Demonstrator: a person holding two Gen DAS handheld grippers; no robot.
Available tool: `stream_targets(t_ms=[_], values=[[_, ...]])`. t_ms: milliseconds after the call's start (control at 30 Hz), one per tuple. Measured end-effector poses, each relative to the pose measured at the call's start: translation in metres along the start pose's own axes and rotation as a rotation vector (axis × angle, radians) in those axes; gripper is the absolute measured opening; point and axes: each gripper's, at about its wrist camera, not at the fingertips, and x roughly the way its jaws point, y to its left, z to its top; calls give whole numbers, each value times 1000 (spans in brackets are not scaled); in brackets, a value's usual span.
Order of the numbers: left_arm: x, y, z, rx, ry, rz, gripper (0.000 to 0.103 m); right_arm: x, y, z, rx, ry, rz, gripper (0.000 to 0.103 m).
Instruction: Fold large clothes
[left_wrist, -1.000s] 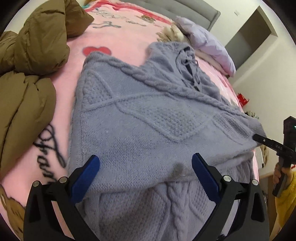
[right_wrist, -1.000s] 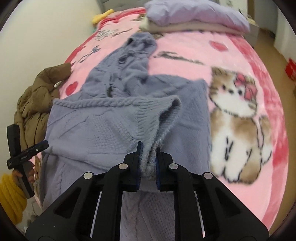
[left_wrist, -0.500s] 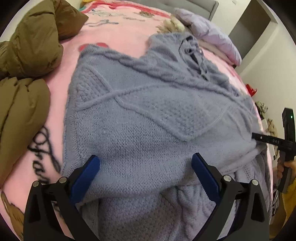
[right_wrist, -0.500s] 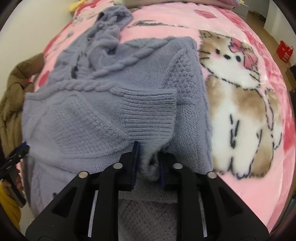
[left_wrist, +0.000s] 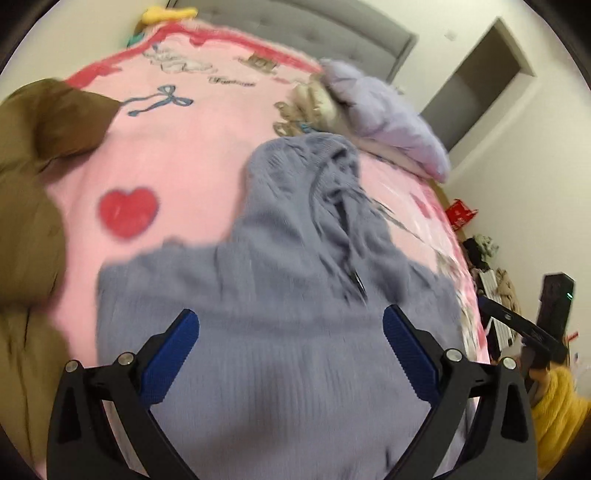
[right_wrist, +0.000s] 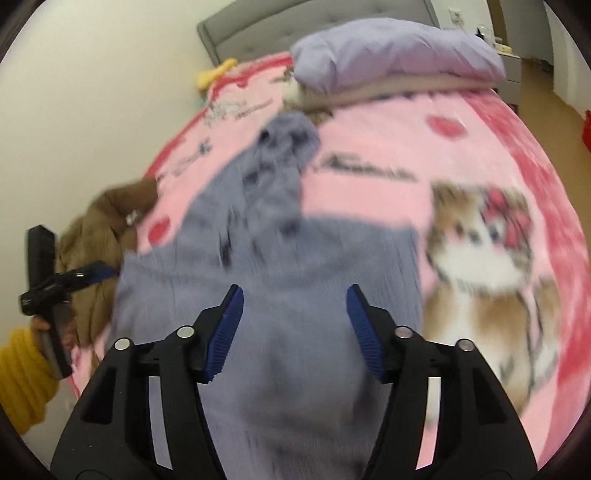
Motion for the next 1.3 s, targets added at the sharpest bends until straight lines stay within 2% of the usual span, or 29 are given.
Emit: stream_targets(t_ms=[67,133,200,267,300,333,400,467,567,633,667,733,767,800,833,867,900,933,1033,1100,1200,1300], values=[[30,6,39,-11,2,13,98,26,1,30,-7,-13,25,57],[54,11,70,-23,-11,78,98,58,0,56,-2,0,36,58],[74,15,98,-60,-8,97,98,97,-8,88,30,24,51,58],[99,21,126,-116,23,116,91,132,-13,118,61,45,53,58],[116,21,140,-122,57,128,84,149,-15,132,73,52,31,58],[127,22,147,-117,82,137,80,167,-16,144,89,70,4,58],[151,22,157,-109,108,186,79,196,-17,163,80,105,-39,57],[180,25,163,-101,178,245,79,221,-14,178,8,145,-127,58],[200,31,166,-130,195,296,79,244,-7,189,-89,170,-231,57],[211,31,167,-125,203,334,79,260,-3,189,-141,194,-272,65],[215,30,167,-119,215,345,80,265,-4,188,-153,211,-280,73],[221,25,168,-97,229,377,81,275,-3,184,-161,242,-284,73],[223,23,169,-89,236,384,81,279,-4,183,-143,241,-258,70],[223,21,170,-76,242,388,80,278,-5,182,-124,227,-244,62],[222,19,170,-58,238,383,71,278,-6,181,-96,216,-217,57],[220,14,170,-25,233,376,62,277,-6,180,-81,210,-197,37],[218,5,169,19,219,353,37,277,-6,178,-76,204,-181,17],[217,-2,168,52,211,338,16,275,-4,178,-82,198,-165,14],[222,-26,160,162,222,381,7,268,10,176,-144,180,-174,9],[218,-30,159,169,222,389,6,255,16,180,-155,146,-159,7],[182,-15,167,59,127,291,6,219,26,190,-166,66,-100,7],[153,-5,162,82,70,199,6,178,38,196,-233,25,-46,7]])
